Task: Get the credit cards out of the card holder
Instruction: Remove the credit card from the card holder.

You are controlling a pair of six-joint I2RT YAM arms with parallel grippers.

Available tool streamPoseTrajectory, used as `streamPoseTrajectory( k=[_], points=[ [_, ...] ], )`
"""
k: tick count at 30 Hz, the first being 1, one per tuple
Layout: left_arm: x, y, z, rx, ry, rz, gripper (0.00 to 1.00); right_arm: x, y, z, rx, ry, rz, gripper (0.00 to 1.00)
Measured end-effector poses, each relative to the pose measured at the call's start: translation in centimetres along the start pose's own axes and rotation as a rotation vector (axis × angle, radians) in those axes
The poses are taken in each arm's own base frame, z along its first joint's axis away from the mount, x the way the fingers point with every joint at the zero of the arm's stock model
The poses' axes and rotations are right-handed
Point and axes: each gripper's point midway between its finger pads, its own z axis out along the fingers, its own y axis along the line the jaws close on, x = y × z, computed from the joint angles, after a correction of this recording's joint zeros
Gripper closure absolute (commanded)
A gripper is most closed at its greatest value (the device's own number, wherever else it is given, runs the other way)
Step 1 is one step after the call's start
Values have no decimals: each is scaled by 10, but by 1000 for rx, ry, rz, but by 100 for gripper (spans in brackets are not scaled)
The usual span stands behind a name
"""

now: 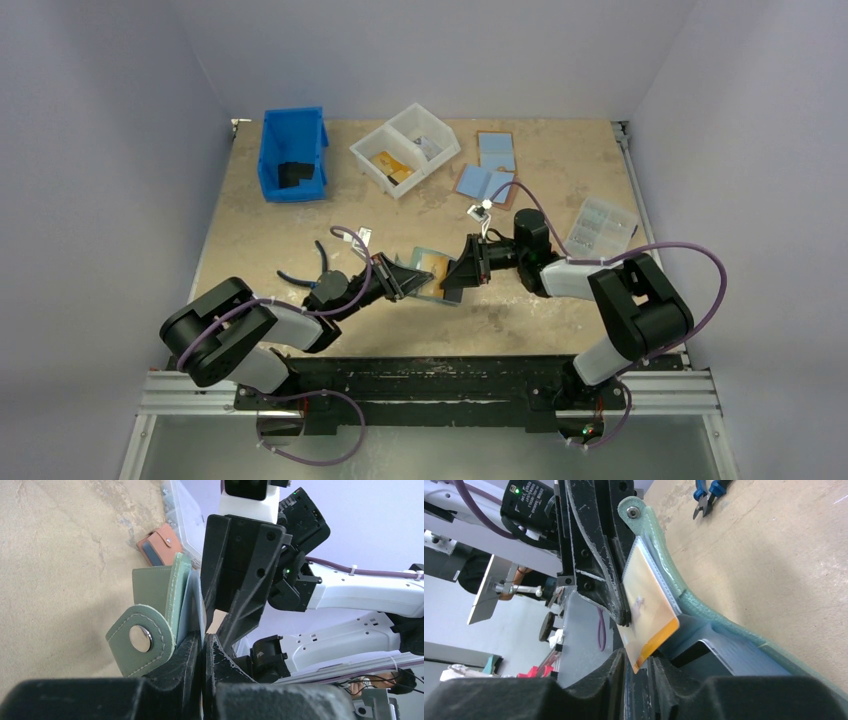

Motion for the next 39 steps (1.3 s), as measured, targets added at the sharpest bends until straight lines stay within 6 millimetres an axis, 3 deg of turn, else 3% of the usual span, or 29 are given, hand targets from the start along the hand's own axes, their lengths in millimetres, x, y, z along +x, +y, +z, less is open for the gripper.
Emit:
streamPoseTrajectory(
  k=[3,7,12,16,30,37,39],
  points=[
    [-1,-4,0,16,-3,-3,100,0,0,0,0,-1,-1,90],
    [-2,-6,0,25,-7,-3,97,-1,2,-2,-10,1,-1,99],
    [-2,-7,-3,24,-8,-12,77,1,5,-1,-28,15,-7,100],
    [-6,-16,-5,42,-18,-12,73,1,7,-1,-36,21,-14,100],
    [-12,-18,-14,16,-39,-8,78,0,8,0,-43,32,-31,100],
    [-12,-15,-16,0,-41,-10,96,2,7,0,-40,38,-27,100],
    [-13,-13,-16,-7,-41,-9,97,2,7,0,-41,41,-25,100]
  ],
)
